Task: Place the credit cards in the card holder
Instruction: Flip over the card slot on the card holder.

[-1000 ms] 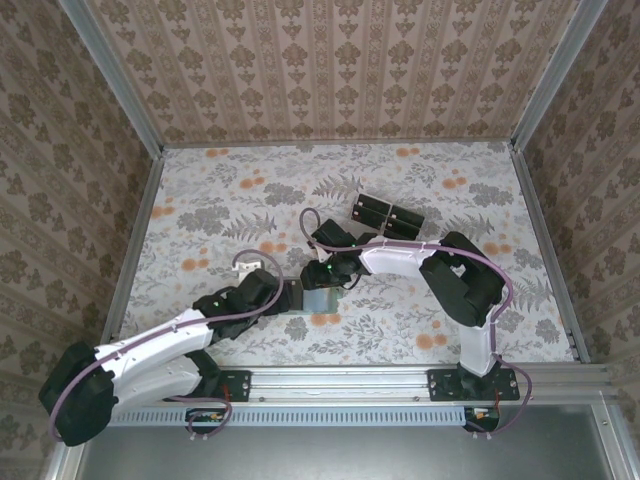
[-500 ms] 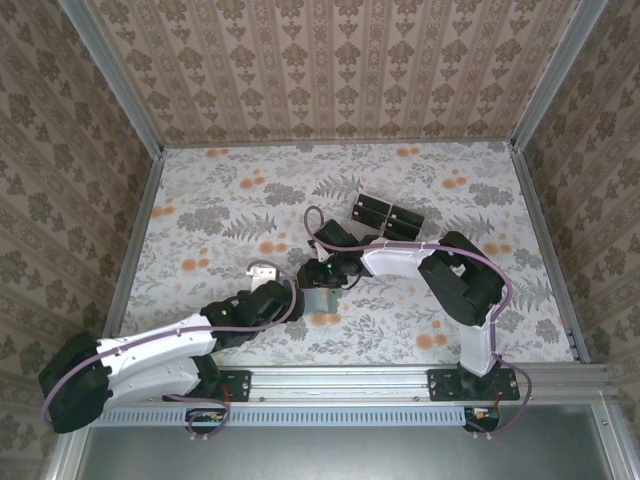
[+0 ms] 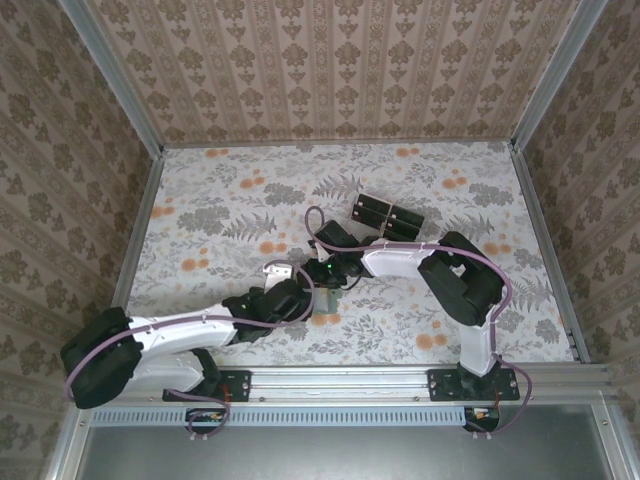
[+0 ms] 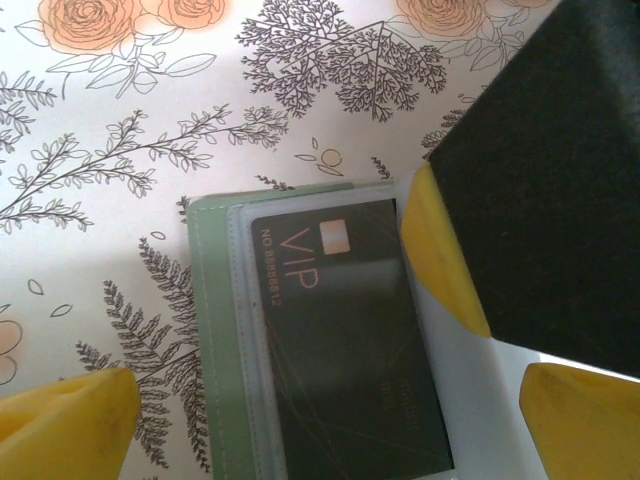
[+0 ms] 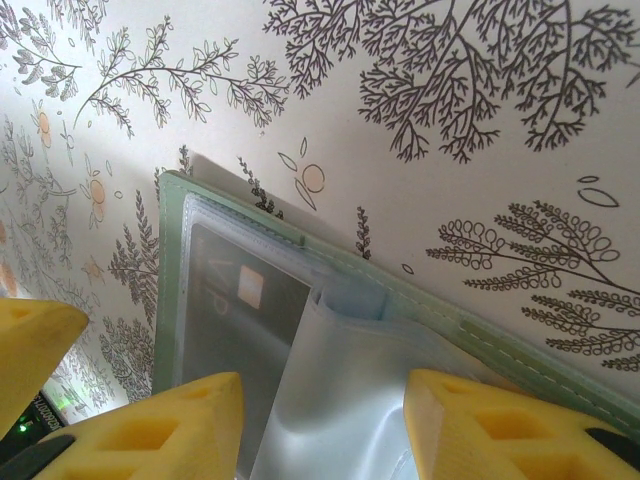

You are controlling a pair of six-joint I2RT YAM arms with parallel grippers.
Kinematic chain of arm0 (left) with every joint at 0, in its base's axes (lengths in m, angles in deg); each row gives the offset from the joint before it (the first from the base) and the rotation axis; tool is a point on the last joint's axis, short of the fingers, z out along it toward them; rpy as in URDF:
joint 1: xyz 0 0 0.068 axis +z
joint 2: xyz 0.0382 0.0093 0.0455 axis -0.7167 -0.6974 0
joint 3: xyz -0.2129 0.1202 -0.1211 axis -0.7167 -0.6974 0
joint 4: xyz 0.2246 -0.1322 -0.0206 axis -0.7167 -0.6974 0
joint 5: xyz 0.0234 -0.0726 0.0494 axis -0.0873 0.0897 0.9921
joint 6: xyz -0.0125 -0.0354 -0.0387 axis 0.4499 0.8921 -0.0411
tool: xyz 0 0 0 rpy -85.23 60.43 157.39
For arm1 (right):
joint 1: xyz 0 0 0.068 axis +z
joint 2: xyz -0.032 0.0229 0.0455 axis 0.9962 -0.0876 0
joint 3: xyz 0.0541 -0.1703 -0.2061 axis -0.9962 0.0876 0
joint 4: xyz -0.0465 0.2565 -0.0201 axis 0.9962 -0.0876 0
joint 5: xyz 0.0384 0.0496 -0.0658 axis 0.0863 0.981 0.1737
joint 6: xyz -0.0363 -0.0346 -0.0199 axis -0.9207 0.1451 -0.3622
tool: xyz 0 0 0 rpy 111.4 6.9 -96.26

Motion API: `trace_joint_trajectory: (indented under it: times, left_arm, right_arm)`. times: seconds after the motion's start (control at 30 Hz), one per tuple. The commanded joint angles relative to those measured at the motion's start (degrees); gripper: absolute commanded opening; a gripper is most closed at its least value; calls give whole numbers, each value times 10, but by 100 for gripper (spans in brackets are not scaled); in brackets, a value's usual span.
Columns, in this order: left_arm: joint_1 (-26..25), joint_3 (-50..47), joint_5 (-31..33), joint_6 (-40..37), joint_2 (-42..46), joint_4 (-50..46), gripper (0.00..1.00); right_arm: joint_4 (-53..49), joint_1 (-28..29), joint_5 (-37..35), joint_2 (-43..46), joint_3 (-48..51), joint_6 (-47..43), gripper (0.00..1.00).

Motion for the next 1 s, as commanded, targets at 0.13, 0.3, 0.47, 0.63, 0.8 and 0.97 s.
trace_joint_trajectory:
  times: [0.13,0.3,0.47,0.63,0.8,0.97]
  left_arm:
    - [-5,10,35,4,-21,-11,100]
    - [-4,-4,42,21,-27,-17,100]
    - [-4,-9,42,32,-45,-21,100]
    - [-4,-11,41,42,-62,-23,100]
    - [-4,-17,44,53,-60,-21,100]
    - [-4,-19,47,55,-58,-20,100]
  right_arm:
    - [-34,0,8,-17,17,6,48]
    - [-37,-1,8,-12,12,5,48]
    - [-43,-5,9,-2,7,3,48]
    - [-51,-14,6,28,7,2,49]
    - [-52,-20,-12,70,21,8,49]
    - [-32,-20,-15,90,47,28,49]
